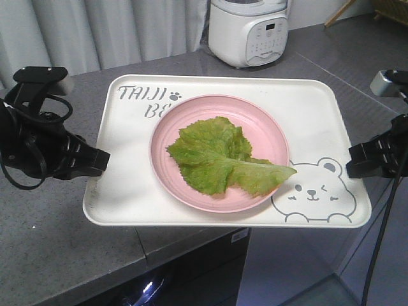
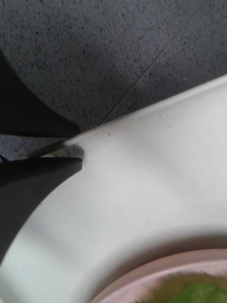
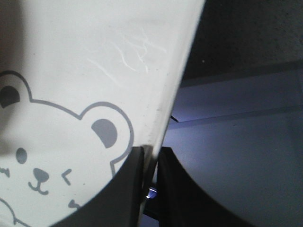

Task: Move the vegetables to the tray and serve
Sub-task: 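Hold the tray level with both grippers while the base turns away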

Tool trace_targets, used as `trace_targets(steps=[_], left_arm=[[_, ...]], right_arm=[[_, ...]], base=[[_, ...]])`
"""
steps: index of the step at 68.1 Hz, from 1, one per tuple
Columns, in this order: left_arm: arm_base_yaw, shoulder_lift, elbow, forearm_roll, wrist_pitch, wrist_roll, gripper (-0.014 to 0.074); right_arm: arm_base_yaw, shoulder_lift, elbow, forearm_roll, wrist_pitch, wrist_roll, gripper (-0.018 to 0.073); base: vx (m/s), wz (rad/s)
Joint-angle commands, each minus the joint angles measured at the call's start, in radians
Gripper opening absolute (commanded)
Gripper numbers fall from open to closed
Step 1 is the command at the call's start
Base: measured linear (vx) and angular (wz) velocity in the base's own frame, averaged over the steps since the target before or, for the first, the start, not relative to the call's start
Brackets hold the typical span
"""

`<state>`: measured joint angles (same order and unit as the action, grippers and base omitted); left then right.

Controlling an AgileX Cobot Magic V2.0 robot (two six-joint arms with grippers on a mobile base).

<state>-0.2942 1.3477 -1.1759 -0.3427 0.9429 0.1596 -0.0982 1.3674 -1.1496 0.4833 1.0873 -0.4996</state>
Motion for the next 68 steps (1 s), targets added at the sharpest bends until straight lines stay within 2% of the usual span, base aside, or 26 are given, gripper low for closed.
trace_targets(steps=[1, 68], left_arm=[[-0.012, -0.033, -0.033, -0.067, -0.053, 0.029, -0.0006], [-0.012, -0.033, -0.033, -0.067, -0.053, 0.029, -0.0006]], right_arm=[[0.007, -0.035, -0.027, 0.080, 0.010, -0.053, -0.0004], [0.007, -0.035, -0.027, 0.080, 0.010, -0.053, -0.0004]], base=[[-0.06, -0.27], [-0.06, -0.28]])
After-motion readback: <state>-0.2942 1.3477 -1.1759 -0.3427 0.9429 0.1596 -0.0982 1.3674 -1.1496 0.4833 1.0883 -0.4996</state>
